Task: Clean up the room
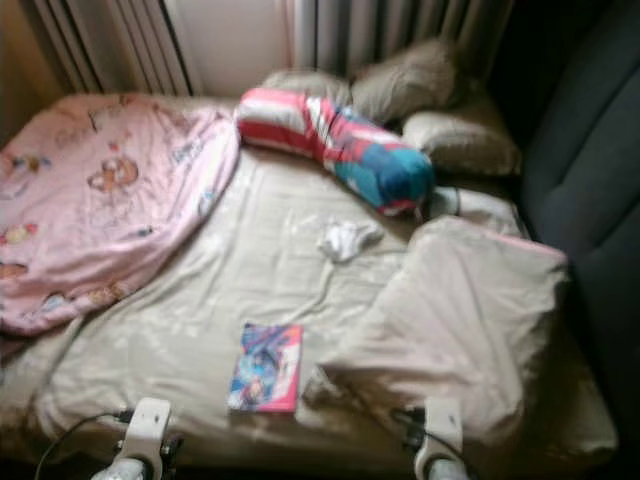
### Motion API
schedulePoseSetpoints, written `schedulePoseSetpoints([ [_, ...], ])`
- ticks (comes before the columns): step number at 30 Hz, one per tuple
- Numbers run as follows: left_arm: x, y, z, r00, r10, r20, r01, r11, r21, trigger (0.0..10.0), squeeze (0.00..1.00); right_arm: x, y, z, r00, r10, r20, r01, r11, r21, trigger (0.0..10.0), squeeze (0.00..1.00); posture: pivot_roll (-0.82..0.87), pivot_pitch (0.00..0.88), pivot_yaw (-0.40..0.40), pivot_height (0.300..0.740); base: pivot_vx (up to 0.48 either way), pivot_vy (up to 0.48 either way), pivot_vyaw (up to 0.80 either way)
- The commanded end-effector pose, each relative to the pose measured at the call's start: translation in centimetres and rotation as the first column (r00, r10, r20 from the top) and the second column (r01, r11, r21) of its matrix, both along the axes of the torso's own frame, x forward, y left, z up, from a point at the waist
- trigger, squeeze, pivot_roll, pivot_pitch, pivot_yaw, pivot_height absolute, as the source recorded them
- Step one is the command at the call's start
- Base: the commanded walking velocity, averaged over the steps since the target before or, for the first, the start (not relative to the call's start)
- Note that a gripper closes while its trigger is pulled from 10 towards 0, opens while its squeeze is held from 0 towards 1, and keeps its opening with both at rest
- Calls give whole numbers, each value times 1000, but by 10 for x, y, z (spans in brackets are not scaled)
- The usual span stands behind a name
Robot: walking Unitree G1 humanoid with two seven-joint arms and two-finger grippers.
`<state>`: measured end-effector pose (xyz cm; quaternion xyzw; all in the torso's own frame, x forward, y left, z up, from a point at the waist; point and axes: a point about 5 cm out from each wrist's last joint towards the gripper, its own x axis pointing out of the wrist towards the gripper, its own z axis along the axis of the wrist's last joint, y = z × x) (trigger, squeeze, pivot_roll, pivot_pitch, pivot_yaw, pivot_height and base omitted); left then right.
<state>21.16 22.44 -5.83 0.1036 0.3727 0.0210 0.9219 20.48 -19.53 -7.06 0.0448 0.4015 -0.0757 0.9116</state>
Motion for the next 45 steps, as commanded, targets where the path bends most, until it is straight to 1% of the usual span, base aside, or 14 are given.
schedulePoseSetpoints([
  [1, -9, 2, -5, 1000, -2, -31, 3, 1000, 9, 10000, 0, -3, 6, -3, 1000, -11, -12, 11, 1000, 20, 10000, 0, 16, 123, -35, 740, 0, -394, 0],
  [12, -4, 1, -2, 1000, 2, 4, -2, 1000, 4, 10000, 0, 13, 4, 7, 995, -85, 60, 82, 995, 50, 10000, 0, 14, 138, -36, 740, 0, -60, 0],
  [16, -3, 0, -1, 1000, -1, 12, 1, 1000, 3, 10000, 0, 24, 3, 15, 987, -118, 110, 111, 991, 72, 10000, 0, 16, 141, -37, 740, 0, 0, 0],
  [20, -4, -2, -2, 1000, -5, 12, 5, 1000, 1, 10000, 0, 39, 2, 26, 966, -176, 189, 153, 980, 126, 10000, 0, 16, 143, -34, 740, 0, 0, 0],
  [21, -5, -2, -2, 1000, -5, 10, 5, 1000, 0, 10000, 0, 42, 2, 29, 960, -185, 211, 158, 978, 138, 10000, 510, 13, 143, -32, 740, 0, 0, 0],
  [22, -6, -2, -3, 1000, -6, 8, 6, 1000, 0, 10000, 0, 46, 1, 32, 953, -193, 232, 162, 976, 146, 10000, 867, 13, 143, -32, 740, 0, 0, 0],
  [23, -7, -2, -3, 1000, -6, 7, 6, 1000, 0, 10000, 0, 48, 1, 34, 949, -198, 246, 165, 975, 150, 10000, 1000, 12, 143, -32, 740, 0, 0, 0],
  [26, -8, -2, -4, 1000, -9, 3, 9, 1000, 1, 10000, 0, 53, 0, 38, 935, -237, 265, 194, 964, 180, 10000, 1000, 13, 143, -30, 740, 0, 0, 0],
  [29, -7, -2, -3, 1000, -10, 10, 10, 1000, 1, 10000, 0, 55, 1, 40, 935, -234, 268, 187, 964, 188, 10000, 1000, 18, 144, -28, 740, 0, 0, 0],
  [38, 16, -2, 12, 994, -21, 104, 22, 1000, -6, 10000, 0, 56, 5, 39, 942, -229, 246, 194, 968, 157, 10000, 1000, 24, 154, -21, 740, 0, 0, 0],
  [41, 16, -3, 12, 994, -26, 104, 26, 1000, -6, 10000, 0, 55, 3, 39, 934, -256, 250, 219, 961, 166, 10000, 1000, 23, 155, -19, 740, 0, 0, 0],
  [43, 13, -5, 10, 995, -28, 96, 29, 1000, -7, 10000, 0, 51, 1, 36, 933, -265, 242, 236, 961, 143, 10000, 1000, 20, 159, -16, 740, 0, 0, 0],
  [44, 12, -5, 9, 995, -28, 94, 29, 1000, -8, 10000, 0, 49, 2, 35, 933, -271, 238, 242, 959, 146, 10000, 969, 21, 160, -16, 740, 0, 0, 0],
  [45, 11, -6, 8, 996, -28, 89, 29, 1000, -8, 10000, 0, 47, 3, 33, 934, -272, 229, 243, 959, 149, 10000, 659, 21, 160, -16, 740, 0, 0, 0],
])
